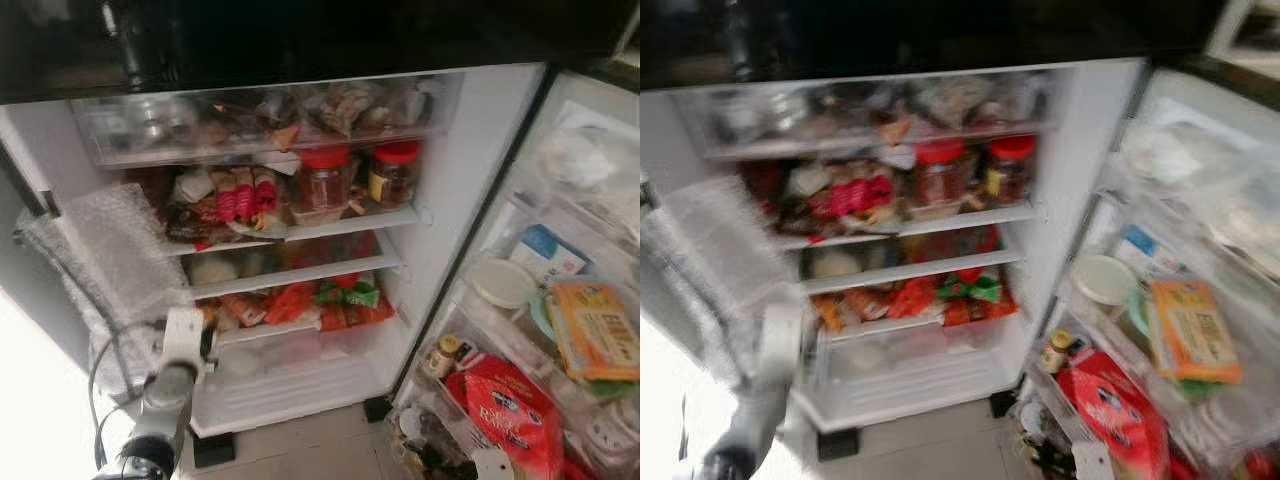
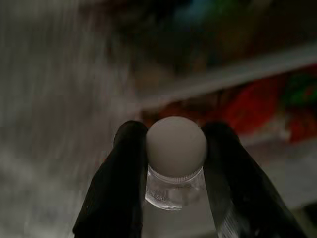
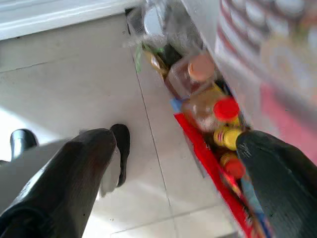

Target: Restocking fridge

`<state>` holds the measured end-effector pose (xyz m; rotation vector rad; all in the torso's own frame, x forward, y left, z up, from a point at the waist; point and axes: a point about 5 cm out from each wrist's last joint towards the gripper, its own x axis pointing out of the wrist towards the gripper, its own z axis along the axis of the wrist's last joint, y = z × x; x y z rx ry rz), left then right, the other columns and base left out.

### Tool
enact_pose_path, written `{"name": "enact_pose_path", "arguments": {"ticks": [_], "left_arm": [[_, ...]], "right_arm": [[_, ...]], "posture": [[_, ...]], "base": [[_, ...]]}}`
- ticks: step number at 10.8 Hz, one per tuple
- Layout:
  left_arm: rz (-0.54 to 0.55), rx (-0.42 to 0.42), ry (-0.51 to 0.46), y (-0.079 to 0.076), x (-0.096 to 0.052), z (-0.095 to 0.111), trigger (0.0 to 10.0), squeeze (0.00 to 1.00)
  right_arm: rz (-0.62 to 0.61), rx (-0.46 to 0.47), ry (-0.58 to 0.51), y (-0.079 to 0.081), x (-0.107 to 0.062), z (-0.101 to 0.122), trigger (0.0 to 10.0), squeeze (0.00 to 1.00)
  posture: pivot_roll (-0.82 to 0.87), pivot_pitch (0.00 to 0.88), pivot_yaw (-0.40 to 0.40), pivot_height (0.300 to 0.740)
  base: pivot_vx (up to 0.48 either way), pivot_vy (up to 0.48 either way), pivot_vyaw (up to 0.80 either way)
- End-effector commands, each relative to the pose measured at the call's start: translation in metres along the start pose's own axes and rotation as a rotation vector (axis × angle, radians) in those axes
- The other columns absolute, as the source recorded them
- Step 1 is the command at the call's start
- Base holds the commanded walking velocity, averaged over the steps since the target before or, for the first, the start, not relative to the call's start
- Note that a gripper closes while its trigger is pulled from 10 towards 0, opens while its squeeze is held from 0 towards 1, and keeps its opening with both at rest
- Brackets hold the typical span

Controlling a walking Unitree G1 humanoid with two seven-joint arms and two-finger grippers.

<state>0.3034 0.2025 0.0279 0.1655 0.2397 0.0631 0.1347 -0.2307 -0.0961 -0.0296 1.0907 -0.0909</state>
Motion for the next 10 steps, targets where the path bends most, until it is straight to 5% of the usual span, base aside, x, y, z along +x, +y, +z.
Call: {"name": "enact_pose_path", "arguments": {"ticks": [1,4,7,10], "left_arm": [[-0.060,-0.035,-0.010,-0.013,-0.006,-0.006,10.0,0.00],[-0.140,-0.061,-0.188,-0.034,-0.026,0.012,10.0,0.00],[-0.112,-0.016,-0.297,-0.023,-0.045,0.030,10.0,0.00],[-0.095,0.008,-0.295,-0.021,-0.051,0.034,10.0,0.00]], "right_arm": [[-0.003,-0.006,0.000,-0.003,0.000,0.000,10.0,0.00],[0.001,-0.012,0.008,-0.005,-0.001,-0.002,10.0,0.00],[0.000,-0.002,0.005,-0.007,-0.002,-0.003,10.0,0.00],[0.006,-0.009,0.007,-0.008,-0.002,-0.004,10.0,0.00]], "posture": [[-0.12,0.002,-0.015,0.740],[-0.12,0.013,-0.017,0.740],[-0.11,0.027,-0.028,0.740],[-0.10,0.033,-0.036,0.740]], "base": [[0.000,0.000,0.00],[0.000,0.000,0.00],[0.000,0.000,0.00],[0.000,0.000,0.00]]}}
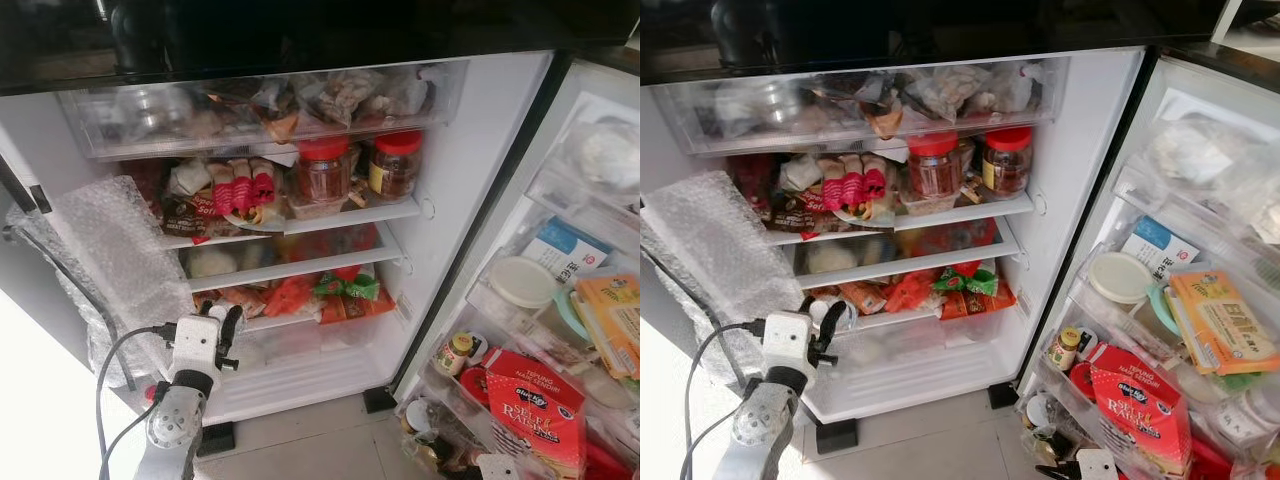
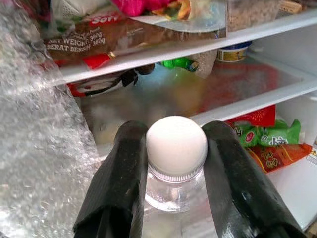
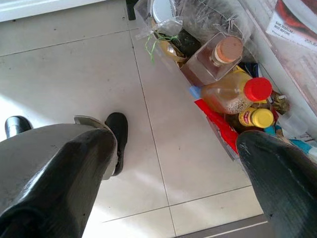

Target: Restocking fridge

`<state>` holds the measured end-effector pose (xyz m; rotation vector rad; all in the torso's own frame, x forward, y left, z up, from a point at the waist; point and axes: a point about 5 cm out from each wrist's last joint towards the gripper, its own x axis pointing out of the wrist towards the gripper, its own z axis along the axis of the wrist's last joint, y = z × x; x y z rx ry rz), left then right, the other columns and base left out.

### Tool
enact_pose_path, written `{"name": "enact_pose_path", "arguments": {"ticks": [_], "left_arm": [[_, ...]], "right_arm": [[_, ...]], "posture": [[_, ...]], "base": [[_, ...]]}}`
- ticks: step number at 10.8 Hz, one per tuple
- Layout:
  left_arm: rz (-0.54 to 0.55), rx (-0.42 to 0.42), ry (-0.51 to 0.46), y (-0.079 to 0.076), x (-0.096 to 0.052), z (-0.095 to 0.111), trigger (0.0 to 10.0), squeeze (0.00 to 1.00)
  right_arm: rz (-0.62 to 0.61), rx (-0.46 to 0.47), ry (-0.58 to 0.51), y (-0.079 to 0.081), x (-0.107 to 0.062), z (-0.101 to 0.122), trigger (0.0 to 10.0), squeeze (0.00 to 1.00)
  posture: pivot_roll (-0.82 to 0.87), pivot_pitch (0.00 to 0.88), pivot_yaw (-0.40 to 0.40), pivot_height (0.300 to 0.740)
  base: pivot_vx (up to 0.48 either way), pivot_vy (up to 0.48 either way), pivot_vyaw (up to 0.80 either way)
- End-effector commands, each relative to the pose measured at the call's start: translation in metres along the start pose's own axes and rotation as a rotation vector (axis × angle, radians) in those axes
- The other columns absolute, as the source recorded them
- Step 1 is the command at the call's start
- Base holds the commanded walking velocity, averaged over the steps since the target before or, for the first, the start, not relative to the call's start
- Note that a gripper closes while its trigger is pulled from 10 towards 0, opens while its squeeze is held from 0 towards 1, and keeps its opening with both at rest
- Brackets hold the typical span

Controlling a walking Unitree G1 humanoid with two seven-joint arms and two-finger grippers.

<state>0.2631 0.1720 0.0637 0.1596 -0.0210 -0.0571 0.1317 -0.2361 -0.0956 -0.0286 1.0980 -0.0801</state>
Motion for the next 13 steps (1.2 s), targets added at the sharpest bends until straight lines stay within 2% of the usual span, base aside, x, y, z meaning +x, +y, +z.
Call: {"name": "enact_pose_path", "arguments": {"ticks": [1,9,13], "left_arm": [[0.006,0.013,-0.025,0.001,0.003,0.008,10.0,0.00],[-0.017,0.030,-0.042,-0.003,0.008,0.015,10.0,0.00],[-0.021,0.031,-0.053,-0.006,0.010,0.018,10.0,0.00]], "right_arm": [[-0.003,-0.004,-0.001,-0.002,-0.001,-0.002,10.0,0.00],[0.012,-0.019,-0.004,0.001,-0.001,-0.002,10.0,0.00],[0.014,-0.022,-0.001,0.000,-0.001,-0.002,10.0,0.00]], "posture": [[-0.11,0.032,-0.035,0.740],[-0.11,0.003,-0.022,0.740],[-0.11,0.021,-0.031,0.736]], "base": [[0.000,0.000,0.00],[0.000,0.000,0.00],[0.000,0.000,0.00]]}}
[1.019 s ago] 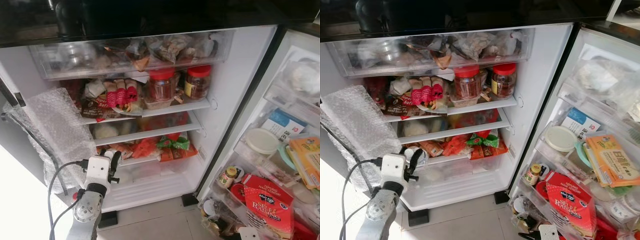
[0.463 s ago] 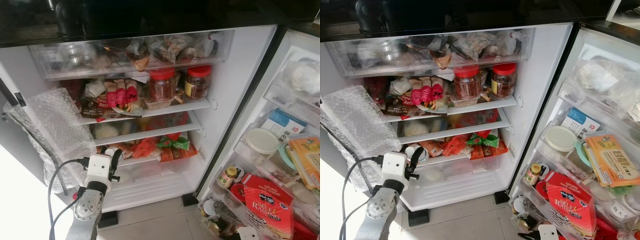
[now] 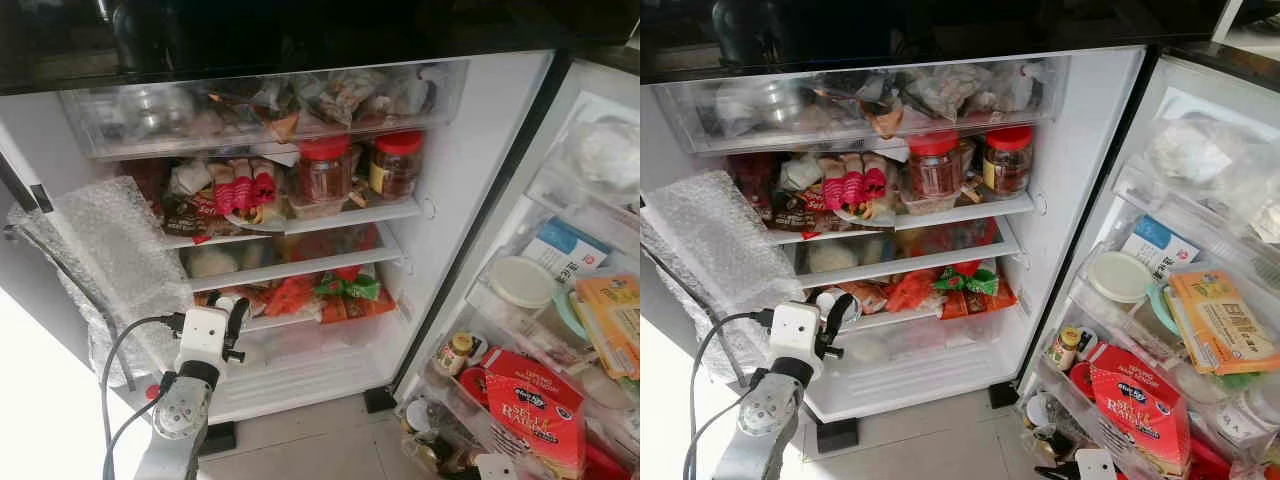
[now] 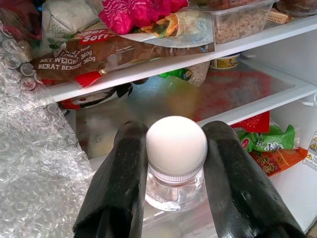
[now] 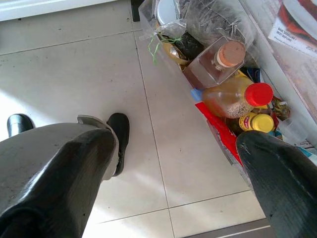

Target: Restocking fridge

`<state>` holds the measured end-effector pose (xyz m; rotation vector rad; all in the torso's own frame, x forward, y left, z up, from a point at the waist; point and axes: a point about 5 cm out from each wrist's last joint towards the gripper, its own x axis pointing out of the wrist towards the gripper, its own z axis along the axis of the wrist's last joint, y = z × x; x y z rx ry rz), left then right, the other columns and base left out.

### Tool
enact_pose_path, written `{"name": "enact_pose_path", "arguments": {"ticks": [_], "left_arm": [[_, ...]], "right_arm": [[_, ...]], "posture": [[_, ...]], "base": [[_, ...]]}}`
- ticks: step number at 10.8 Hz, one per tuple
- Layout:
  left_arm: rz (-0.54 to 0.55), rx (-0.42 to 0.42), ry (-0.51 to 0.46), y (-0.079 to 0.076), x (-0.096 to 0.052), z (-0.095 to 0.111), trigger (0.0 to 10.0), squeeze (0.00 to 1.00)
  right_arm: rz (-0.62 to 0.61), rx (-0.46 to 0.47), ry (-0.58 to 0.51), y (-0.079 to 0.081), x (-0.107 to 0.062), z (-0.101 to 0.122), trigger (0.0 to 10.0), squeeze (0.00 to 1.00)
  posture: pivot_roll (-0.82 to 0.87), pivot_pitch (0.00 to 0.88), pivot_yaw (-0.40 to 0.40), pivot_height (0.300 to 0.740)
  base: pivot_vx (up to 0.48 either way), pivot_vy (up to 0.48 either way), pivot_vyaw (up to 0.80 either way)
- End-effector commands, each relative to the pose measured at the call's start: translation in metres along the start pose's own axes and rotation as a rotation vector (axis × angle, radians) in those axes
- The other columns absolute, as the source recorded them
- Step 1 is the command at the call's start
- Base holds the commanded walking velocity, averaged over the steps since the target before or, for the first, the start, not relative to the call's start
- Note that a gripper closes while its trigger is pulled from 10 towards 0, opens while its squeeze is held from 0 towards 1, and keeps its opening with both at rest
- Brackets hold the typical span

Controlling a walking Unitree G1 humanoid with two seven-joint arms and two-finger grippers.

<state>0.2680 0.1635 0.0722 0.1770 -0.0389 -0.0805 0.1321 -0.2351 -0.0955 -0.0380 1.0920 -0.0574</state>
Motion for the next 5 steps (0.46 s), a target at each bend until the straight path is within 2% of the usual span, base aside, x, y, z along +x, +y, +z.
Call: {"name": "enact_pose_path", "arguments": {"ticks": [1,5], "left_arm": [[0.005,0.015,-0.036,0.0017,0.0053,0.0092,10.0,0.00],[0.010,0.018,-0.046,0.0022,0.0073,0.0120,10.0,0.00]], "right_arm": [[0.001,-0.002,0.005,-0.0010,-0.0006,-0.0022,10.0,0.00],[0.019,0.003,0.003,-0.0003,-0.0005,-0.0015,10.0,0.00]], "posture": [[-0.11,0.023,-0.032,0.736],[-0.10,0.029,-0.033,0.651]], "base": [[0.000,0.000,0.00],[0.000,0.000,0.00]]}}
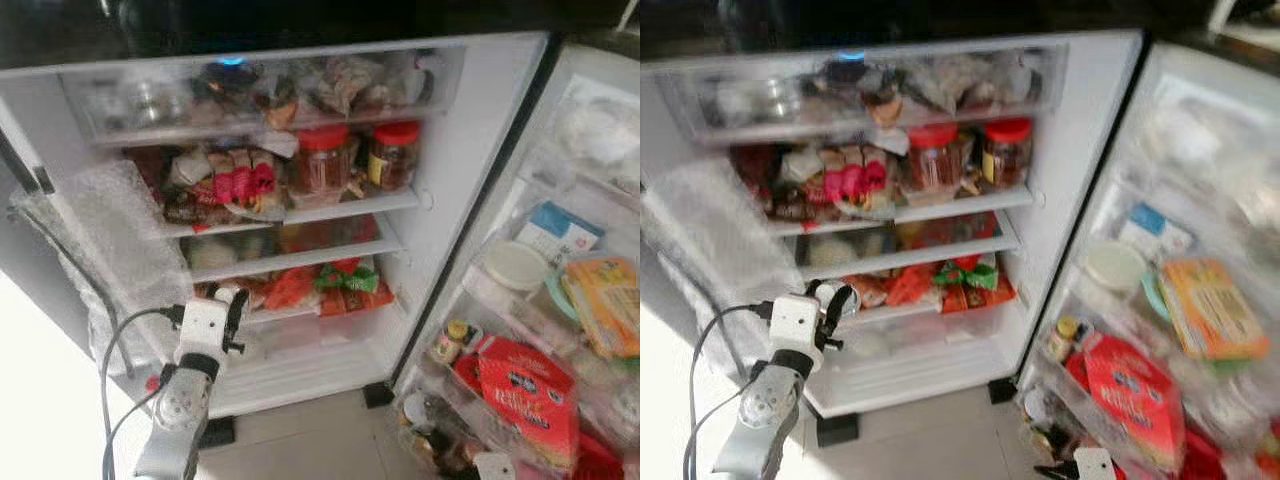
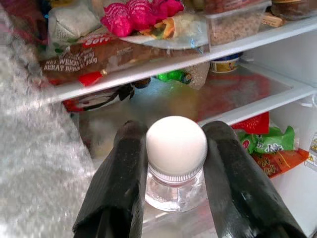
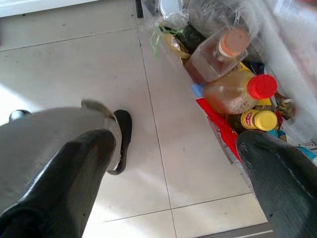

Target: Restocking fridge

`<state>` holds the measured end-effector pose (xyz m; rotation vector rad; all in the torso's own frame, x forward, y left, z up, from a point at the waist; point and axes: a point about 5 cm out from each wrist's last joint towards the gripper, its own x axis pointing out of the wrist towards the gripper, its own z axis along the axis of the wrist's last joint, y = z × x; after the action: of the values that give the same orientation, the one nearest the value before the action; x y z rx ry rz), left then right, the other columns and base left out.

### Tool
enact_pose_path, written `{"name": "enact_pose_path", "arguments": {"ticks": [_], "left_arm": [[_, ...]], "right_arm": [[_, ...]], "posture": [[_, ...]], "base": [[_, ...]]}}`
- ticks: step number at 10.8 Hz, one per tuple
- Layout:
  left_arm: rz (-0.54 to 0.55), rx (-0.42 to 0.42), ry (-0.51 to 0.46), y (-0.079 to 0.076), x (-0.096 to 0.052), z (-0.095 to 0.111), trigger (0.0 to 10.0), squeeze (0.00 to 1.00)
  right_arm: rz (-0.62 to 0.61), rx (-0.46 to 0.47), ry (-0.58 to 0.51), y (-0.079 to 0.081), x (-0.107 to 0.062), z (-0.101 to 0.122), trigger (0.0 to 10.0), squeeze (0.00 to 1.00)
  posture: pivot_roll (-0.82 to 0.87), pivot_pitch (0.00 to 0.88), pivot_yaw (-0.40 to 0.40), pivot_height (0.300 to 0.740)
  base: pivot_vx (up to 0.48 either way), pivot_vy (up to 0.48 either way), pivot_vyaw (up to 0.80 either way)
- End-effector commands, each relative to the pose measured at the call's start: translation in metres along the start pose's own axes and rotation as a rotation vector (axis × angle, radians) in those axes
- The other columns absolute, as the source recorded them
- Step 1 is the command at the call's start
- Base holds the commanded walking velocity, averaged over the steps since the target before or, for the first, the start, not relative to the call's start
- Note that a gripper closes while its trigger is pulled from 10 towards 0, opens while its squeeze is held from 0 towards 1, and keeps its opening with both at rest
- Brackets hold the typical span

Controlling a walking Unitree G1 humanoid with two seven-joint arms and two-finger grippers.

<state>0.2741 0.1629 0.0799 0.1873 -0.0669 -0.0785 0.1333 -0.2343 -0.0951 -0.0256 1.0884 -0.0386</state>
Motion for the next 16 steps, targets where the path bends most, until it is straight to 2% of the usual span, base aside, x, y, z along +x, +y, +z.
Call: {"name": "enact_pose_path", "arguments": {"ticks": [1,9,13,16], "left_arm": [[0.007,0.009,-0.020,0.002,0.001,0.005,10.0,0.00],[0.017,-0.013,-0.098,-0.003,0.015,0.027,10.0,0.00],[-0.004,0.020,-0.202,-0.008,0.026,0.053,10.0,0.00],[0.015,0.039,-0.235,-0.004,0.032,0.061,10.0,0.00]], "right_arm": [[0.000,0.001,0.007,-0.001,-0.001,-0.003,10.0,0.00],[0.002,0.008,-0.002,-0.001,-0.001,-0.001,10.0,0.00],[0.008,0.005,-0.004,0.000,0.000,-0.001,10.0,0.00],[0.009,0.002,-0.005,0.000,0.000,0.000,10.0,0.00]], "posture": [[-0.10,0.030,-0.034,0.626],[-0.10,0.032,-0.040,0.616],[-0.10,0.028,-0.040,0.616],[-0.10,0.027,-0.044,0.616]], "base": [[0.000,0.000,0.00],[0.000,0.000,0.00],[0.000,0.000,0.00],[0.000,0.000,0.00]]}}
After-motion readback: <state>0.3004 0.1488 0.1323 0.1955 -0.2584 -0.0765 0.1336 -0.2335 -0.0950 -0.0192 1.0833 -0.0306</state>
